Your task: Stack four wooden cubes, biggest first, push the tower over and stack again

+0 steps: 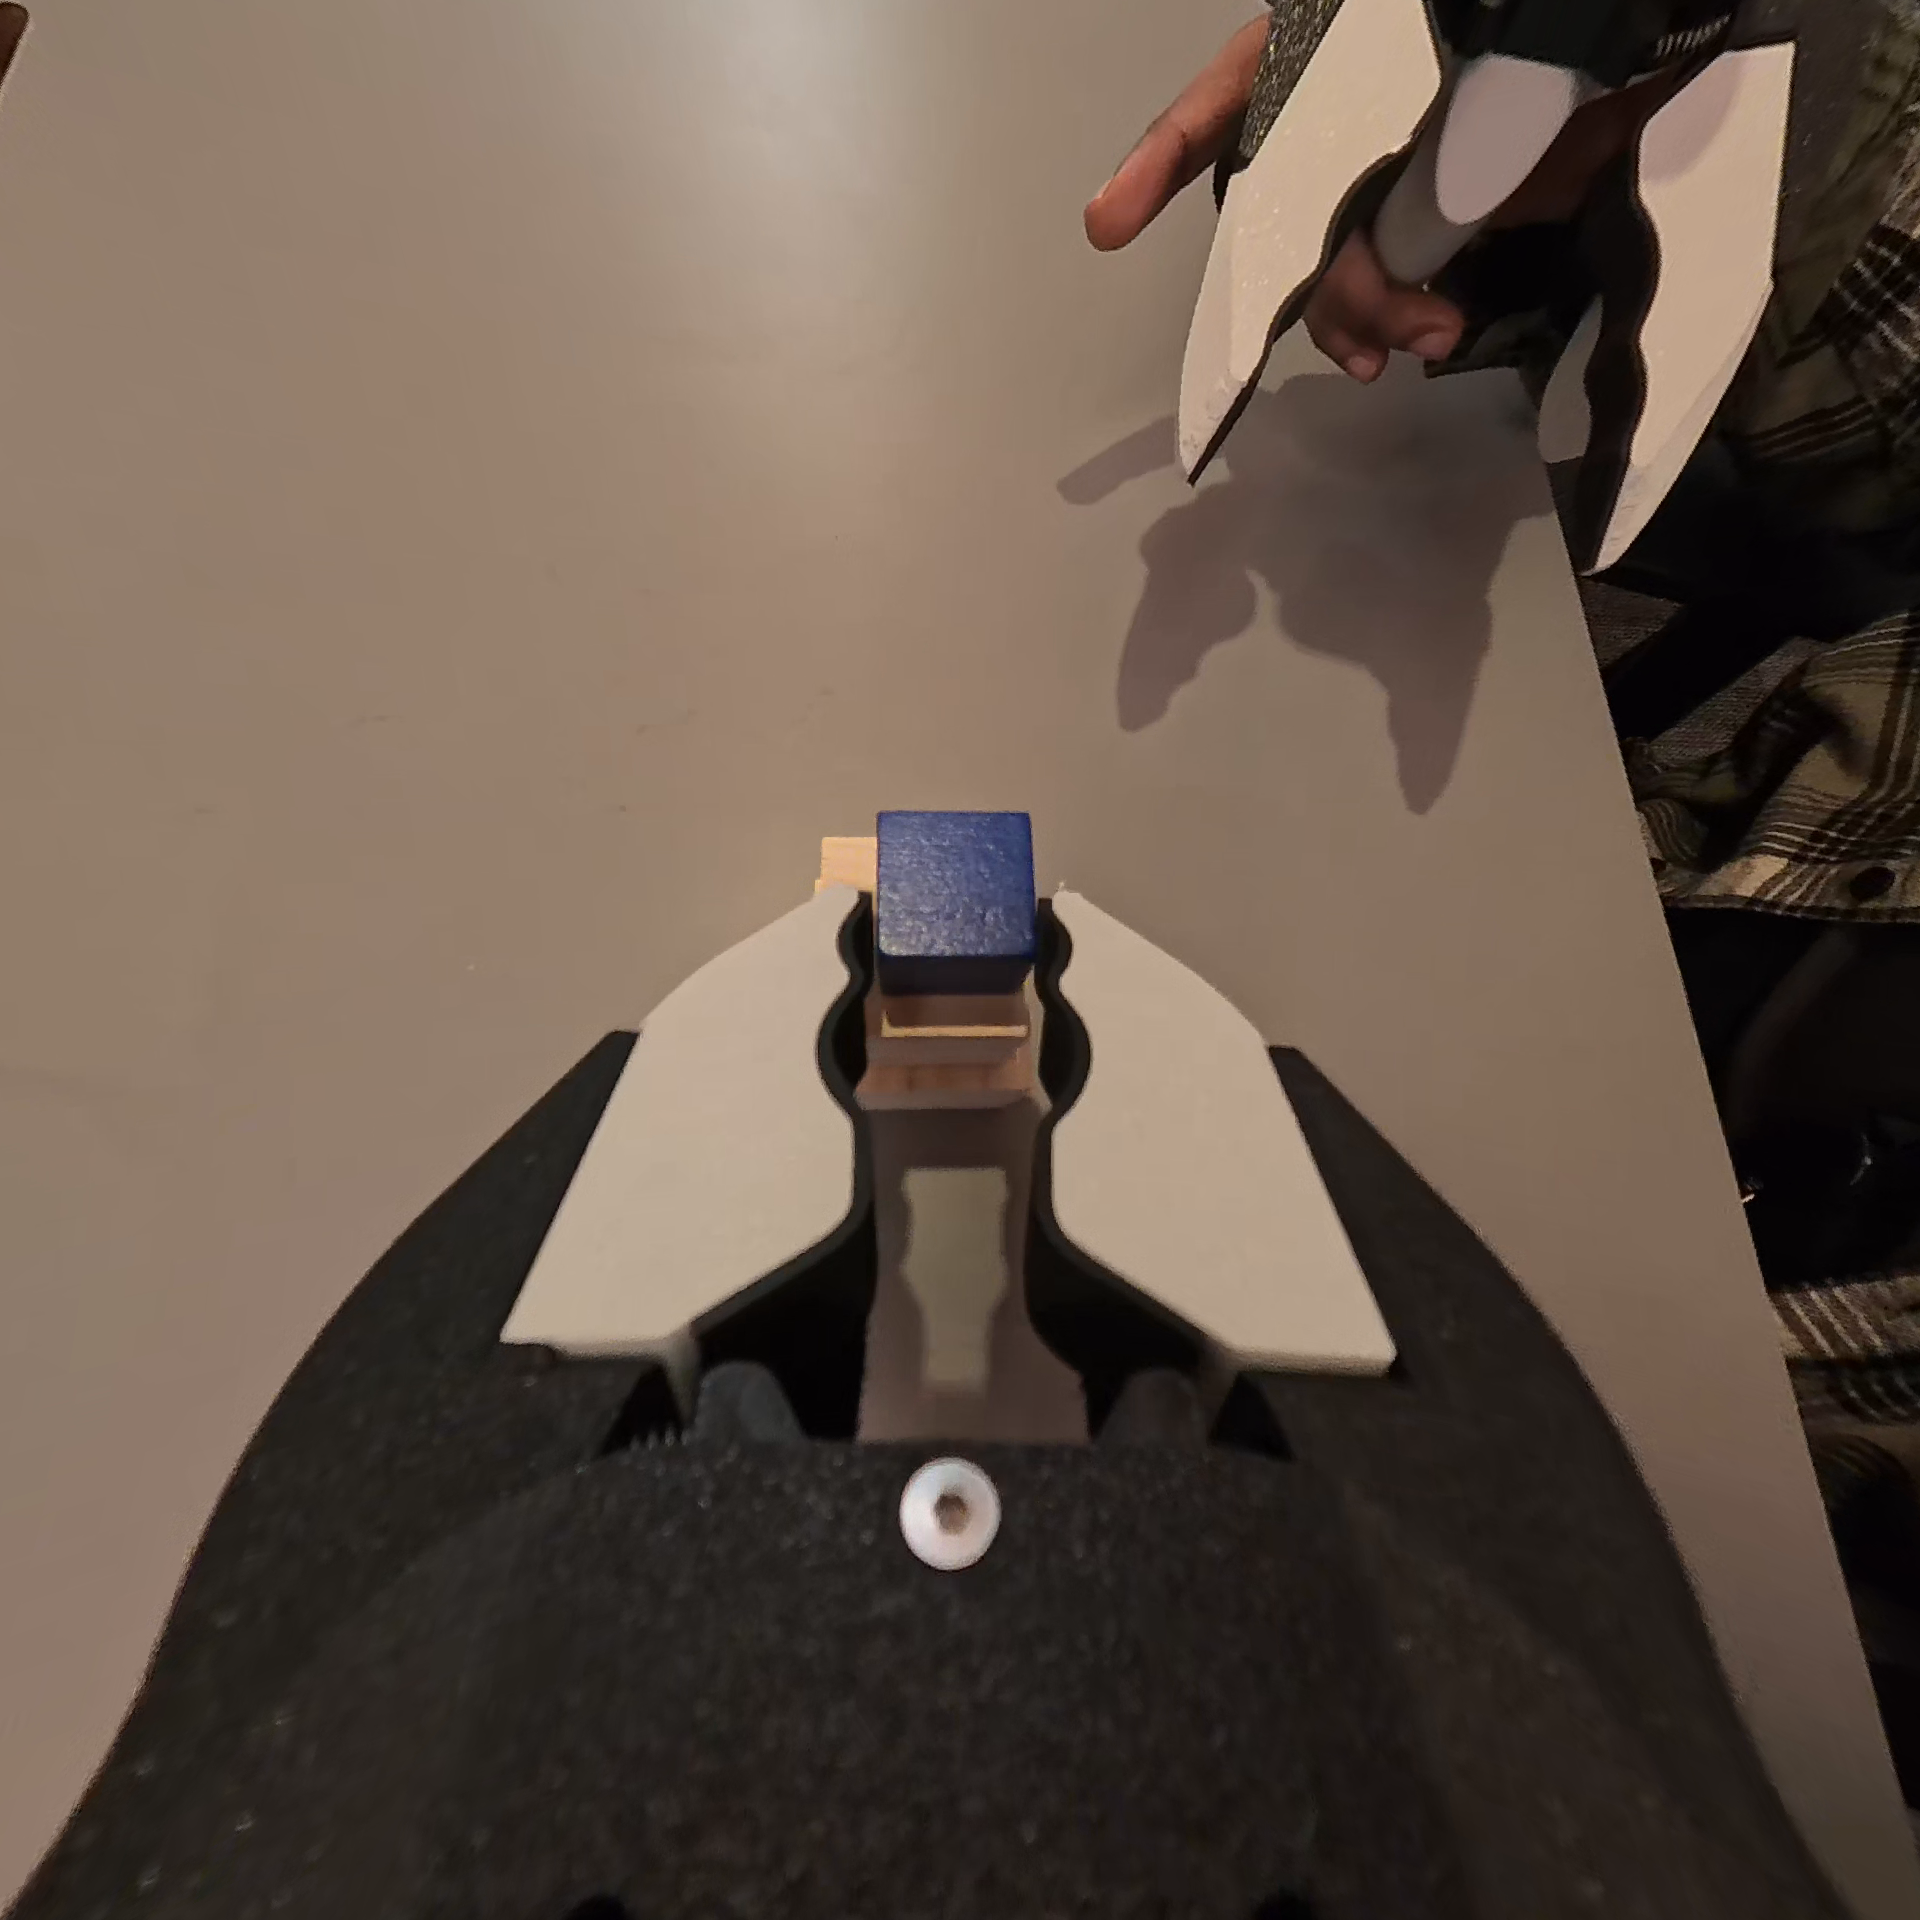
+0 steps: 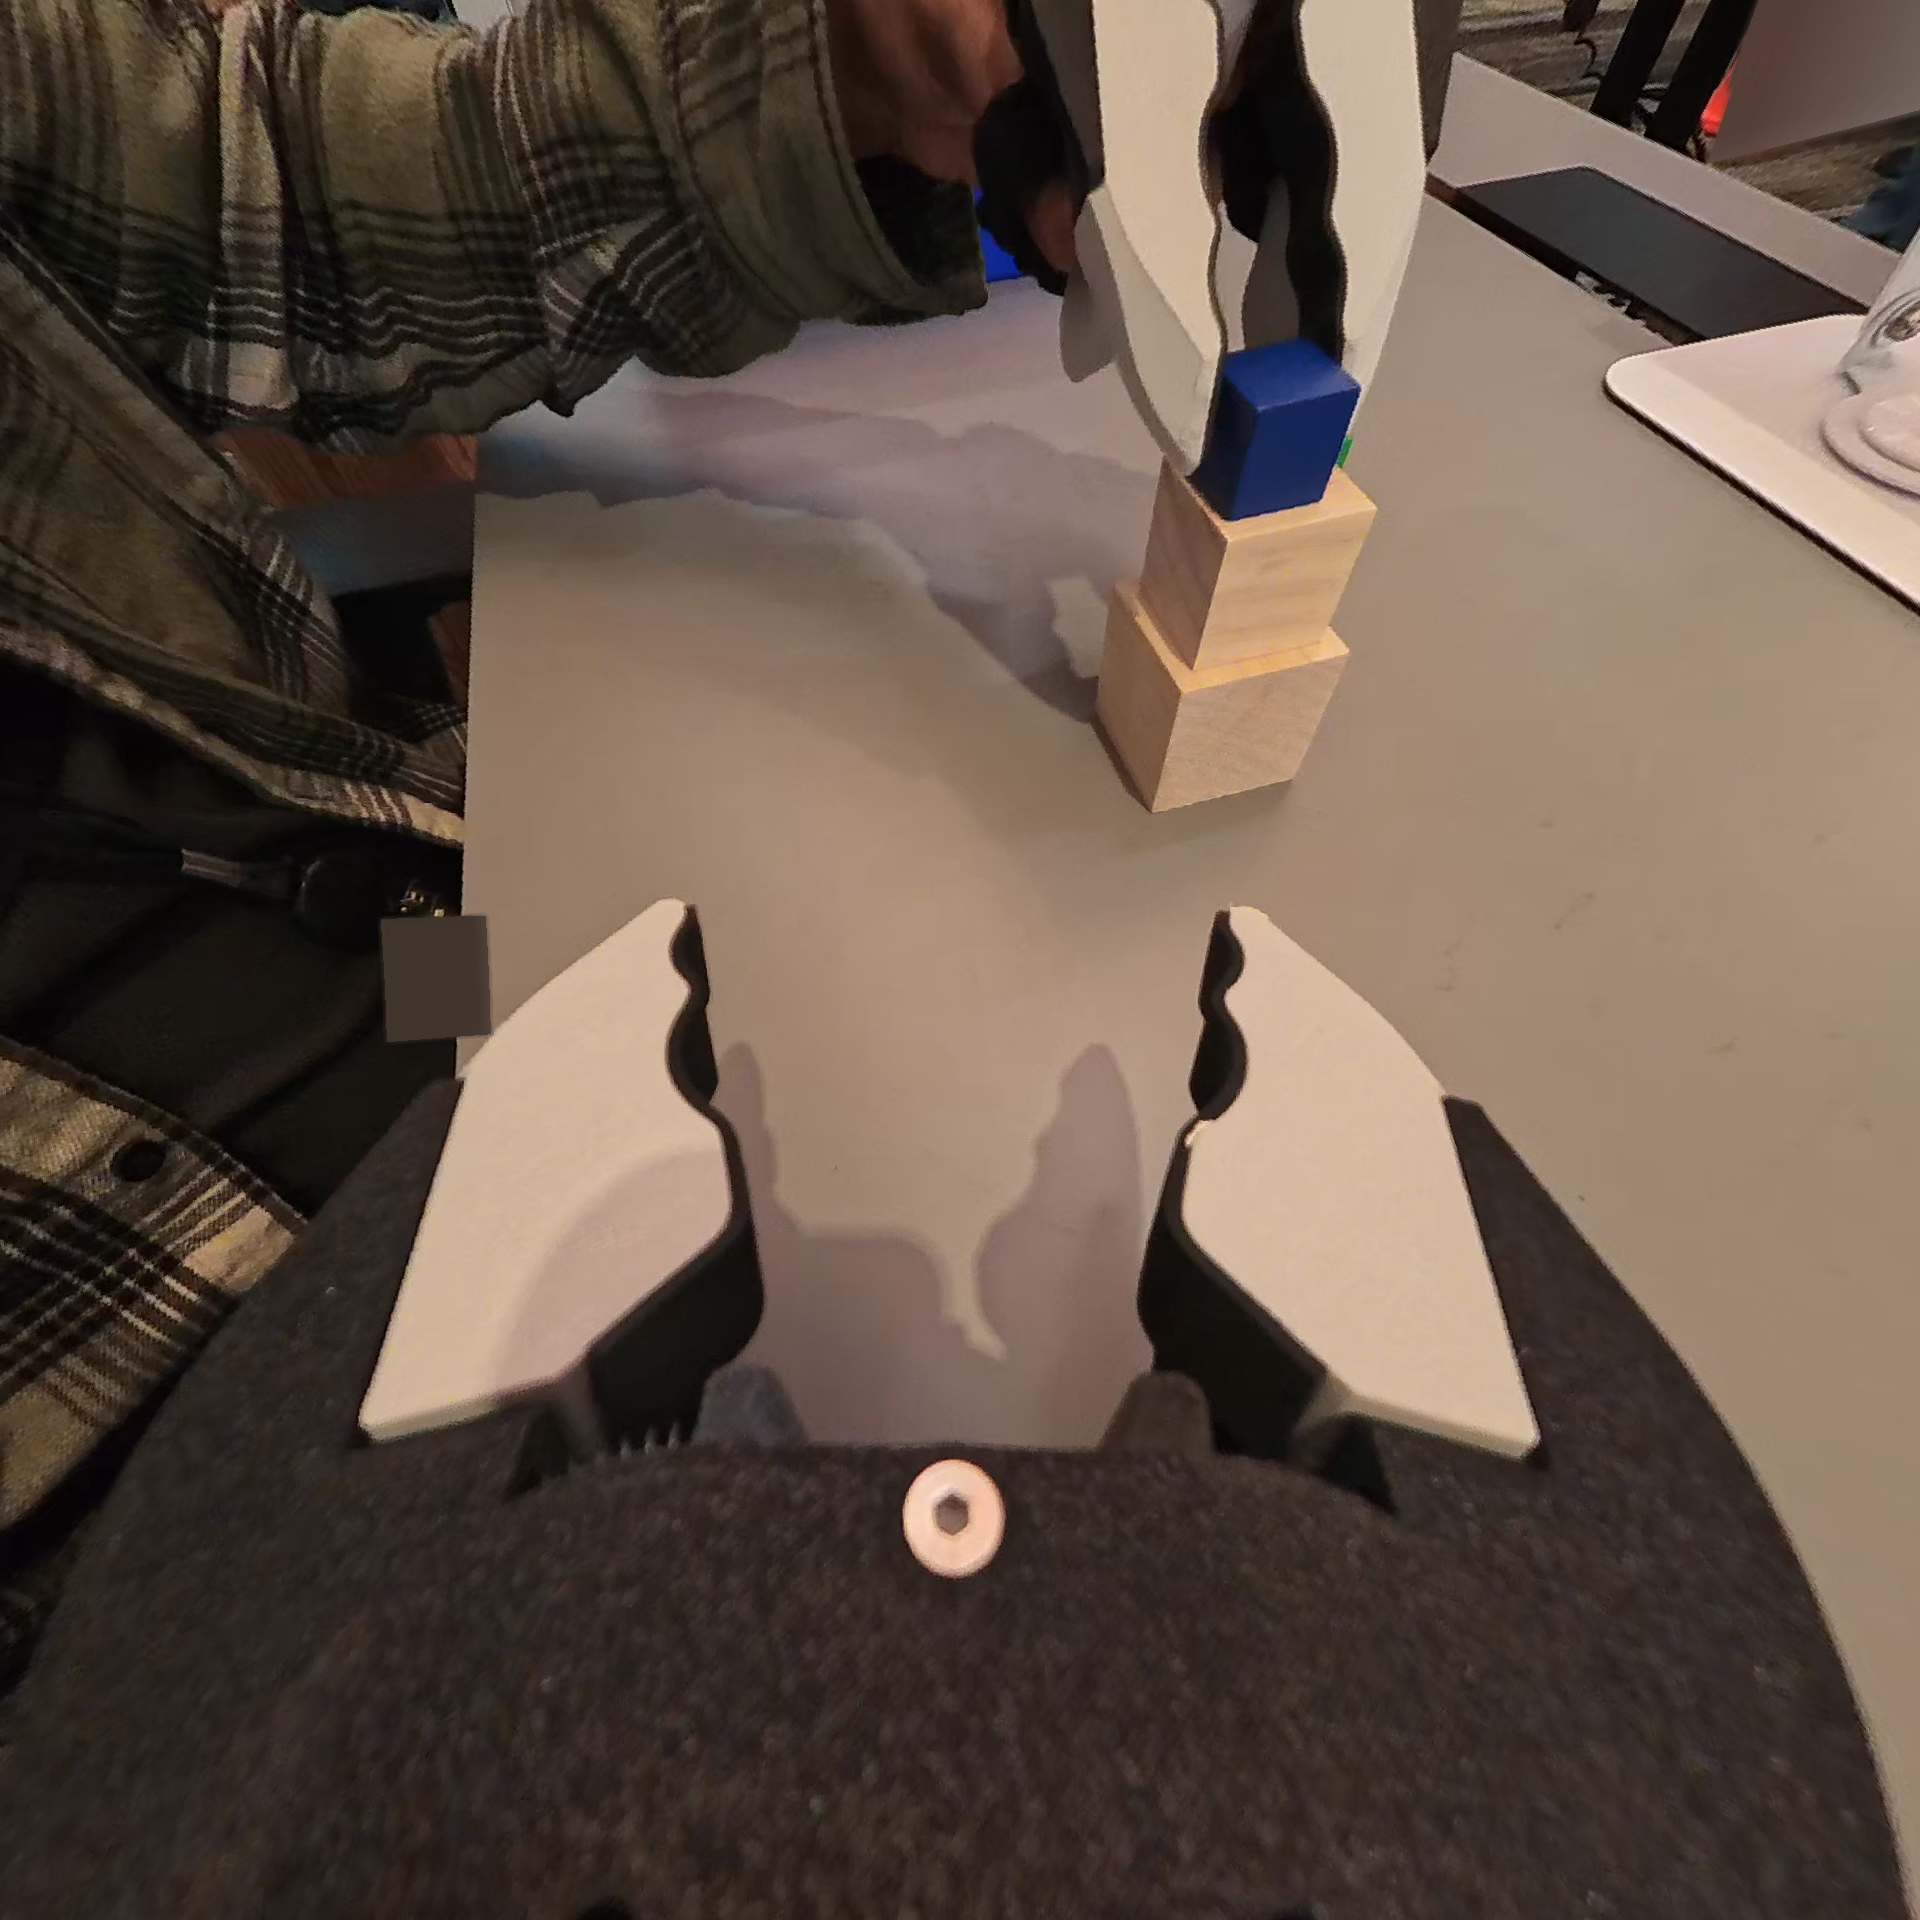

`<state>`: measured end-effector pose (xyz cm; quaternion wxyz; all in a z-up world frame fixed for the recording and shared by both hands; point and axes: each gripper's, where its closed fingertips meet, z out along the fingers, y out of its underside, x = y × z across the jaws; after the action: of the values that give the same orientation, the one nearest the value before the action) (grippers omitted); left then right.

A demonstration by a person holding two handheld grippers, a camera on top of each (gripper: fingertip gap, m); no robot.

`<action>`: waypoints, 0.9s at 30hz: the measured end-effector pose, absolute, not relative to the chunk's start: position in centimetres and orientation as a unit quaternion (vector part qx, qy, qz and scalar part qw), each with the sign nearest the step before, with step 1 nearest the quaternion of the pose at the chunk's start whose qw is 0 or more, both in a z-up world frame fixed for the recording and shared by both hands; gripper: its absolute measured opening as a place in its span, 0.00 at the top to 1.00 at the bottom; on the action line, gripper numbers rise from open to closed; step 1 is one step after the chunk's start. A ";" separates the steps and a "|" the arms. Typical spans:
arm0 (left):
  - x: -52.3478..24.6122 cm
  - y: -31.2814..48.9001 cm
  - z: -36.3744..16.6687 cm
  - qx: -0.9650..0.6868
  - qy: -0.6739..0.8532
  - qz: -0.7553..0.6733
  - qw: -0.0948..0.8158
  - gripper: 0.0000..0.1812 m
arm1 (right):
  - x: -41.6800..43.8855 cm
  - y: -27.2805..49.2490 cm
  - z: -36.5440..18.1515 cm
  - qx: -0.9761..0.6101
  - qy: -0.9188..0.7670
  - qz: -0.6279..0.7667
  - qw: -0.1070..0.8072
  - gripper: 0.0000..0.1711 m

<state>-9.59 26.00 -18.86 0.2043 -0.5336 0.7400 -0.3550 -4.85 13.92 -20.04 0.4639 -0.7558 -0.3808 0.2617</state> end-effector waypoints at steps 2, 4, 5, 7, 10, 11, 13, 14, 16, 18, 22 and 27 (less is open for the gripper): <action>-9.6 26.1 -19.0 -0.535 0.740 -0.352 0.203 0.84 | -4.9 13.9 -20.1 -0.756 -0.382 0.262 0.463 0.47; -9.6 26.1 -19.1 -0.535 0.740 -0.353 0.203 0.84 | -4.9 13.9 -20.1 -0.756 -0.382 0.262 0.462 0.47; -9.6 26.2 -19.1 -0.536 0.739 -0.352 0.204 0.83 | -4.9 13.9 -20.1 -0.756 -0.382 0.262 0.462 0.47; -9.5 26.2 -19.0 -0.538 0.737 -0.355 0.204 0.83 | -4.9 13.9 -20.2 -0.757 -0.382 0.263 0.461 0.47; -9.4 26.1 -18.7 -0.538 0.733 -0.359 0.208 0.83 | -4.9 13.9 -20.2 -0.757 -0.382 0.263 0.461 0.47; -9.4 26.0 -18.7 -0.539 0.733 -0.359 0.210 0.83 | -4.9 13.9 -20.2 -0.757 -0.382 0.264 0.460 0.47; -9.4 25.9 -18.6 -0.538 0.732 -0.360 0.212 0.84 | -4.9 13.9 -20.2 -0.757 -0.382 0.264 0.459 0.47; -9.3 25.9 -18.6 -0.539 0.731 -0.359 0.215 0.84 | -4.9 13.9 -20.2 -0.757 -0.382 0.264 0.459 0.47; -9.3 25.9 -18.6 -0.540 0.728 -0.361 0.218 0.85 | -5.0 13.9 -20.2 -0.757 -0.382 0.265 0.459 0.48; -9.2 25.9 -18.6 -0.543 0.725 -0.362 0.220 0.85 | -5.0 13.9 -20.3 -0.757 -0.383 0.265 0.459 0.48; -9.2 26.1 -18.6 -0.544 0.725 -0.359 0.222 0.85 | -5.0 13.8 -20.2 -0.757 -0.383 0.265 0.458 0.48; -9.3 26.2 -18.6 -0.543 0.727 -0.357 0.220 0.85 | -5.0 13.8 -20.2 -0.756 -0.384 0.266 0.459 0.49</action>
<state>-9.28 26.20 -18.61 0.2198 -0.5429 0.7275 -0.3573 -5.02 13.80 -20.20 0.4587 -0.7559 -0.3842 0.2658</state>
